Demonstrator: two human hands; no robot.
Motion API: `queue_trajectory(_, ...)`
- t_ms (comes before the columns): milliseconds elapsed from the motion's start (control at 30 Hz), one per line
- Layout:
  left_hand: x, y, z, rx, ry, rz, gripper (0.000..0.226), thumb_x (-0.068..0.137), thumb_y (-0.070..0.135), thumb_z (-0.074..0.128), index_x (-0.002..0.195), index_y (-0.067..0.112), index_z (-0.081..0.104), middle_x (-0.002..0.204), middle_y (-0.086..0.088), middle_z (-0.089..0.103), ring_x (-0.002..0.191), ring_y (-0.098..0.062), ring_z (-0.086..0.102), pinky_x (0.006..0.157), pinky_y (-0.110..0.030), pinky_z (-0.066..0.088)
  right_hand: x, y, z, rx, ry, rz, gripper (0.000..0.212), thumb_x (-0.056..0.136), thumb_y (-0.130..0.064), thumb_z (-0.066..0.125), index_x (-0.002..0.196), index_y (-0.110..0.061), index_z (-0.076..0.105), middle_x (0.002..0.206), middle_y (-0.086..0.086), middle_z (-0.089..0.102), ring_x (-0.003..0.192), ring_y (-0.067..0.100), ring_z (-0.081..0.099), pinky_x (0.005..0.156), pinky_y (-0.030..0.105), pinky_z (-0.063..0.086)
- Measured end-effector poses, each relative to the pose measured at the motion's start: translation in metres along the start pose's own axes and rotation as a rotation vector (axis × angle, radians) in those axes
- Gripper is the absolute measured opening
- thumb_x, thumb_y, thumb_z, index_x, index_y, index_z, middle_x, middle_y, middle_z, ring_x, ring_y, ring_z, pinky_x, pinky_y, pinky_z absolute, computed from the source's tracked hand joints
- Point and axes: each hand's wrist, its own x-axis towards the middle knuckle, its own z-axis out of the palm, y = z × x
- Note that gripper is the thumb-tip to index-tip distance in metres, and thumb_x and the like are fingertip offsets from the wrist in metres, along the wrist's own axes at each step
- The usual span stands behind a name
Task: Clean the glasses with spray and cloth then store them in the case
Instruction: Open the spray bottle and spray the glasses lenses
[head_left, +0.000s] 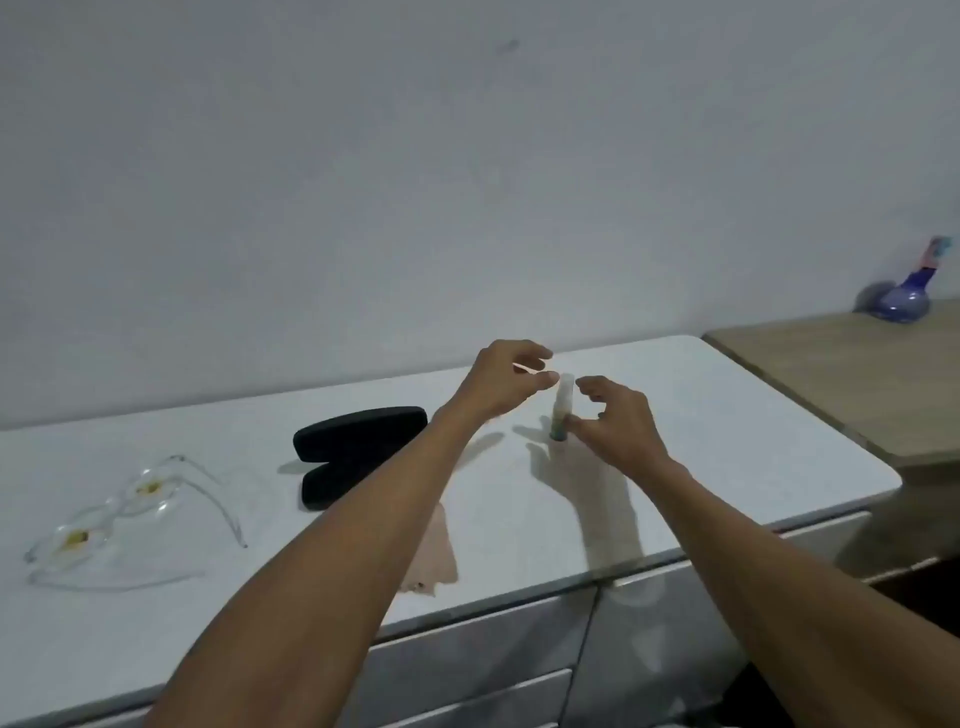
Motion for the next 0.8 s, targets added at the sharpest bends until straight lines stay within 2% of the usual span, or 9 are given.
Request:
queue_trajectory(133,0.002,-0.004,0.021,-0.110,-0.017,0.046,0.031,0.080,0.026,0.083,0.110,0.022,0.076,0.106,0.001,0.076,0.097,-0.013,0.073,0.076,-0.028,0.055,-0.007,0.013,0.015,0.078,-0.009,-0.011,0.050,0.076,-0.034,0.082,0.121,-0.016,0.071,0.119,-0.001,0.073,0.114,0.016,0.065,0.096,0.042,0.055)
queue_trajectory(200,-0.001,-0.005,0.033,-0.119,0.014,0.078,0.028,0.078,0.017,0.083,0.105,0.018,0.078,0.102,-0.002,0.076,0.095,-0.017,0.074,0.083,-0.033,0.059,-0.008,0.020,0.022,0.132,0.024,-0.023,0.041,0.078,-0.028,0.083,0.116,-0.015,0.074,0.111,-0.001,0.076,0.108,0.015,0.068,0.093,0.036,0.057)
queue_trajectory(267,-0.003,-0.007,0.039,-0.112,0.036,0.105,0.028,0.079,0.007,0.080,0.105,0.013,0.078,0.099,-0.003,0.076,0.096,-0.018,0.074,0.089,-0.031,0.058,-0.009,0.021,0.025,0.169,0.042,-0.020,0.033,0.079,-0.022,0.083,0.110,-0.014,0.075,0.103,0.000,0.077,0.102,0.013,0.071,0.090,0.028,0.056)
queue_trajectory(367,-0.002,-0.003,0.043,-0.086,0.066,0.100,0.027,0.082,0.003,0.077,0.107,0.012,0.078,0.100,-0.003,0.077,0.096,-0.017,0.074,0.089,-0.025,0.056,-0.009,0.025,0.028,0.218,0.068,-0.027,0.029,0.080,-0.020,0.083,0.107,-0.013,0.076,0.098,0.000,0.079,0.097,0.012,0.074,0.088,0.024,0.055)
queue_trajectory(533,-0.001,0.002,0.044,-0.013,0.083,0.097,0.025,0.084,0.003,0.076,0.108,0.011,0.078,0.106,-0.006,0.077,0.096,-0.018,0.074,0.090,-0.027,0.057,-0.013,0.023,0.028,0.283,0.073,-0.031,0.029,0.081,-0.017,0.082,0.109,-0.015,0.074,0.094,-0.003,0.078,0.089,0.005,0.073,0.081,0.021,0.054)
queue_trajectory(733,-0.005,0.008,0.039,-0.055,0.196,0.117,0.023,0.082,0.003,0.078,0.105,0.009,0.079,0.099,-0.008,0.078,0.093,-0.018,0.075,0.087,-0.027,0.058,-0.014,0.018,0.032,0.244,0.067,0.005,0.025,0.086,-0.014,0.076,0.111,-0.016,0.073,0.094,0.001,0.078,0.092,0.019,0.072,0.085,0.034,0.056)
queue_trajectory(800,-0.006,0.008,0.036,-0.094,0.262,0.131,0.024,0.082,0.003,0.078,0.105,0.009,0.078,0.097,-0.007,0.078,0.090,-0.016,0.074,0.083,-0.022,0.058,-0.013,0.016,0.032,0.214,0.058,0.015,0.025,0.088,-0.015,0.075,0.112,-0.016,0.072,0.095,0.001,0.077,0.093,0.021,0.071,0.085,0.035,0.055)
